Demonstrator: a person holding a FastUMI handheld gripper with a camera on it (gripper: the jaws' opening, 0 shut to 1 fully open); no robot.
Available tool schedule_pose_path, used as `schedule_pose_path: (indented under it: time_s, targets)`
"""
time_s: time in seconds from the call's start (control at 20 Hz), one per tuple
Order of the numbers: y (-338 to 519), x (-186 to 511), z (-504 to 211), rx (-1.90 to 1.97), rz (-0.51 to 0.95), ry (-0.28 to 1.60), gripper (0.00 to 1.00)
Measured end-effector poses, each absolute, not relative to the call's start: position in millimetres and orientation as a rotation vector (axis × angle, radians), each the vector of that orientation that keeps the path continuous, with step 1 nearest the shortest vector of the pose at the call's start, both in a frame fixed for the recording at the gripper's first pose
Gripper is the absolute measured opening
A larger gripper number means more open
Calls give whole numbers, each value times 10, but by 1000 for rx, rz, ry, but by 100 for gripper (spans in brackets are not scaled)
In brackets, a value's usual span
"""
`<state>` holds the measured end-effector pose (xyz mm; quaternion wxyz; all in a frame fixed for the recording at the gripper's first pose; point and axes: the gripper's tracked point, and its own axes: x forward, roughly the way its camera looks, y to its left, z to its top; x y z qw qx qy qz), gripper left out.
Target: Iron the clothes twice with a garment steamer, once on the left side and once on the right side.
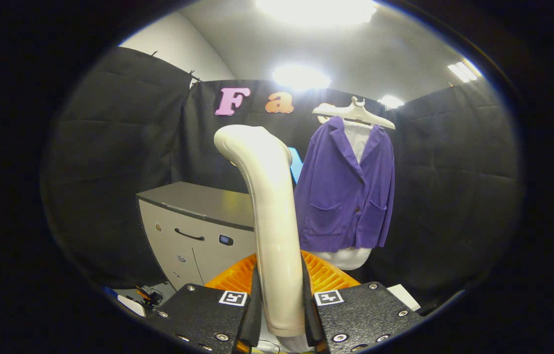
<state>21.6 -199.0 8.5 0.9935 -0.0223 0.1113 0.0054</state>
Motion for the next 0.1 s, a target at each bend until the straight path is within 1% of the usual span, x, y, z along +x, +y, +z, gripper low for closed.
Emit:
schedule_pose_path:
  time_s: [0.1]
  targets:
    - [-1959, 103, 19, -61, 5, 230, 35]
